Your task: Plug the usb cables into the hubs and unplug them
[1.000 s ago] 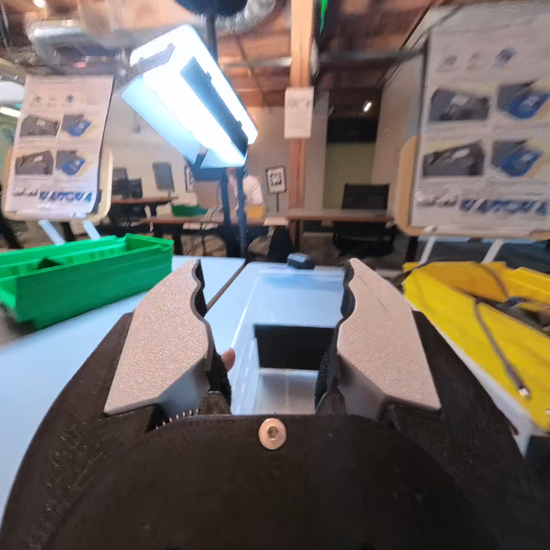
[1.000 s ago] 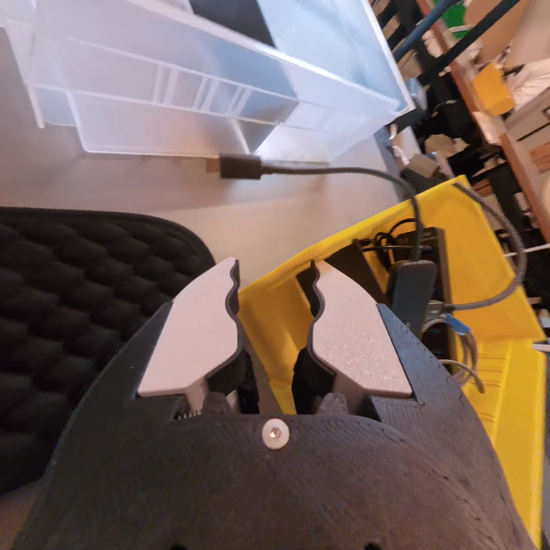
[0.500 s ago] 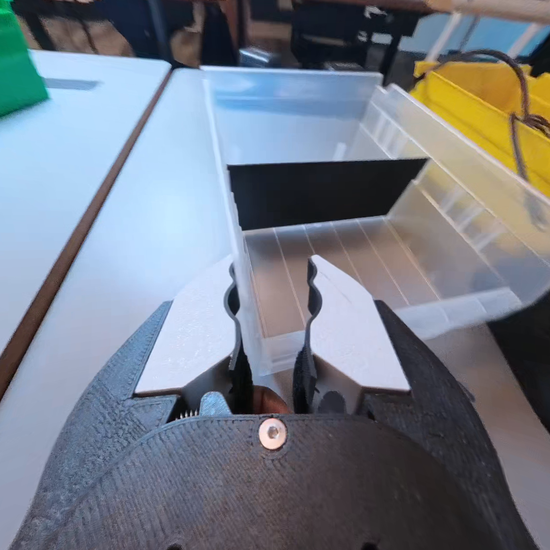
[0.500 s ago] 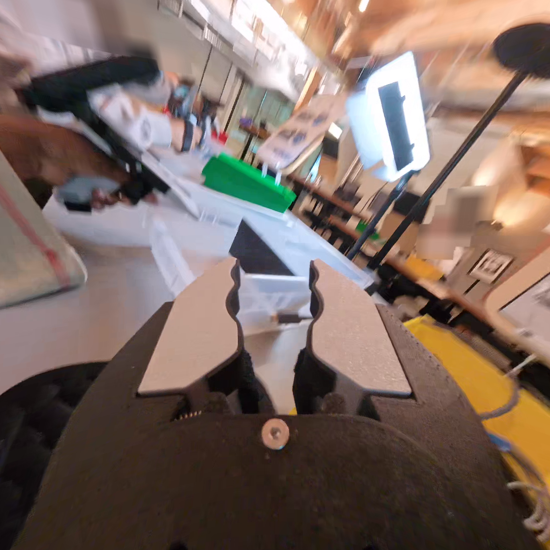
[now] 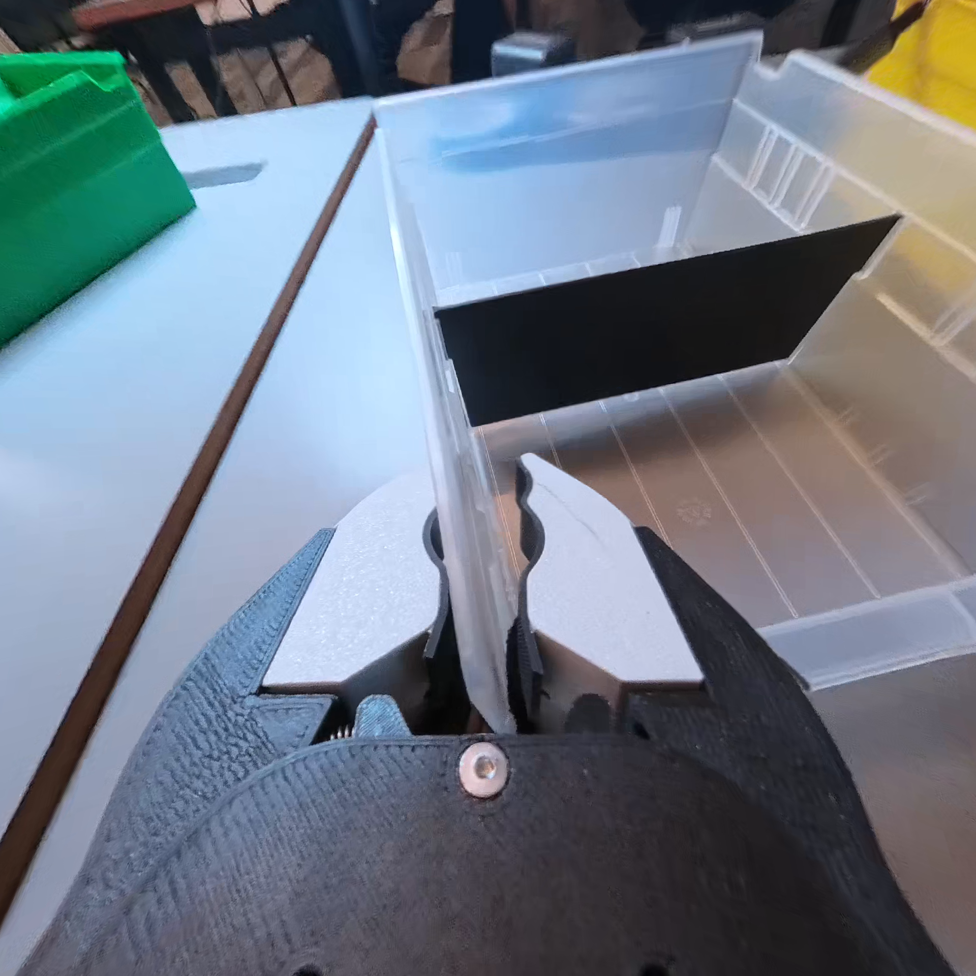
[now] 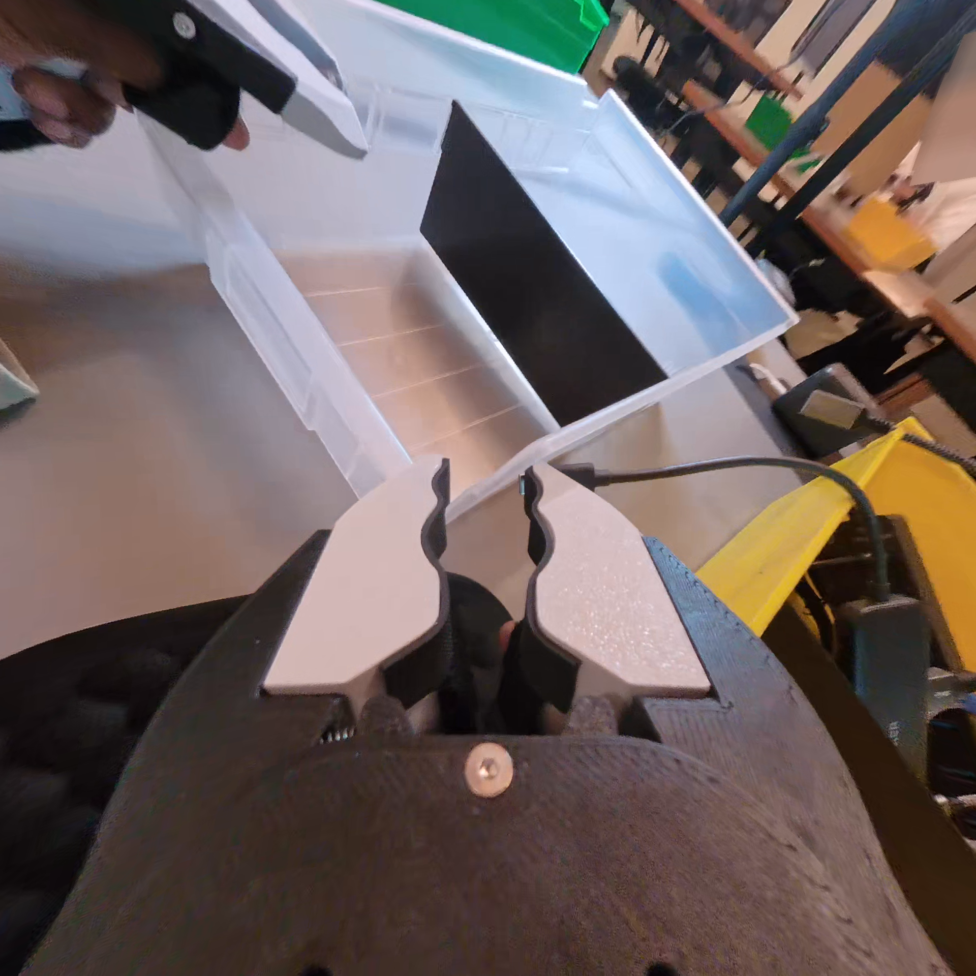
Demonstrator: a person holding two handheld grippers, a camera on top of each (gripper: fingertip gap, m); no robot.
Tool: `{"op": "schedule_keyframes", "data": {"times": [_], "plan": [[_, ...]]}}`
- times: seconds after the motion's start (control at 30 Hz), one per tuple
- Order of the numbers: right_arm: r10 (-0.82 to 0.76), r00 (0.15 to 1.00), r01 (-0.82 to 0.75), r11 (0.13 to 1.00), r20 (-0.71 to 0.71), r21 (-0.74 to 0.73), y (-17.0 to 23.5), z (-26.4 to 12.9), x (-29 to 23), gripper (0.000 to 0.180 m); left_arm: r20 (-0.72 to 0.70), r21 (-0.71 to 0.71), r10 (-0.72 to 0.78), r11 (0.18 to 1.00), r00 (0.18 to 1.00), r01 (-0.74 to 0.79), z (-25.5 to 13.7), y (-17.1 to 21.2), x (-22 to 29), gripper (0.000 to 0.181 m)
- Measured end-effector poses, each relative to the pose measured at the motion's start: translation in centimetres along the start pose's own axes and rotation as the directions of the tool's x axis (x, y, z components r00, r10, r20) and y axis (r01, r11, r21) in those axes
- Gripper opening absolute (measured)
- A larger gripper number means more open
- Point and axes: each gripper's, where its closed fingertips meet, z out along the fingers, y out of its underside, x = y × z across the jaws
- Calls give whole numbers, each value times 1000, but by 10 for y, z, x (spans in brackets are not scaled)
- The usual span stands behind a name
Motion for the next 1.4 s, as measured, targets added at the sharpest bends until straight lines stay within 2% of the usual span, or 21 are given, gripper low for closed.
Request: {"op": "schedule_keyframes", "data": {"times": [0.1,0.17,0.27,0.37,0.5,0.63,0.73,0.8,0.9,1.0,1.23,1.4], "plan": [[-25,999,27,996,-31,83,-14,-6,-1,25,79,80,31,996,996,-37,-21,-20,-9,18],[-65,996,72,990,-57,125,-25,-13,-2,24,128,69,89,993,988,-99,-39,-27,-12,21],[-122,987,138,975,-102,175,-39,-24,-3,22,105,7,150,988,983,-151,-59,-23,-10,35],[-218,962,245,955,-165,168,-49,-31,-5,21,128,-2,122,992,984,-123,-69,-24,-14,28],[-246,932,309,923,-267,228,-68,-48,4,21,214,169,108,975,971,-146,-93,-59,-14,22],[-252,852,418,856,-459,306,-97,-94,28,20,285,491,55,849,957,-196,-140,-116,5,21],[-261,741,530,793,-619,301,-110,-146,51,19,214,716,-3,681,977,-154,-164,-151,39,20],[-272,659,586,770,-701,253,-108,-182,65,20,133,800,-12,592,991,-100,-170,-168,70,21],[-280,560,605,781,-780,154,-86,-231,85,18,12,839,29,544,999,-26,-167,-188,126,21],[-284,466,567,823,-838,36,-50,-277,104,18,-101,825,126,564,987,12,-157,-206,195,19],[-191,387,329,943,-902,-59,51,-383,163,17,-291,768,379,641,879,-22,-124,-234,382,24],[-184,375,182,976,-909,-123,123,-422,190,18,-384,719,450,693,806,-45,-94,-231,480,23]]}}
